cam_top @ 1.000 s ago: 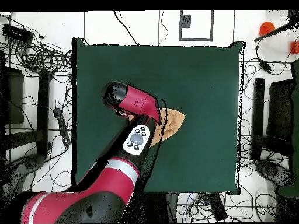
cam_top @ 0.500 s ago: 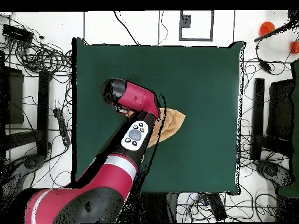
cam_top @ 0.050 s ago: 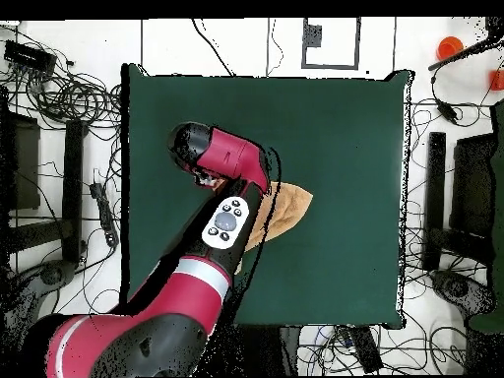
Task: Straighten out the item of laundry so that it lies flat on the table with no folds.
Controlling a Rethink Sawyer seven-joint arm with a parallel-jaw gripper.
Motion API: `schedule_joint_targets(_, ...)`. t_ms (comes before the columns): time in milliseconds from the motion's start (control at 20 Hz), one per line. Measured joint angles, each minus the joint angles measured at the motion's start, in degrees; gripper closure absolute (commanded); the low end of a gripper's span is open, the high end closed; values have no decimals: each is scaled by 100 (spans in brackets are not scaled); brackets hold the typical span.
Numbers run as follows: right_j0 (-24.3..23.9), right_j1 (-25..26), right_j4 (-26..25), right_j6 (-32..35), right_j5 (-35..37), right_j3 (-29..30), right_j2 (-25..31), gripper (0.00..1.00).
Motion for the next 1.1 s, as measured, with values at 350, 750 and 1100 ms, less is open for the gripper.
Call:
schedule_joint_targets(350, -8, 12, -1, 4, 243, -250, -142, 100)
schedule_joint_targets(750, -55, 106, 29, 148, 374, -726, -311, 100)
schedule_joint_targets(1100, -144, 364, 118, 575, 382, -1257, -325, 100)
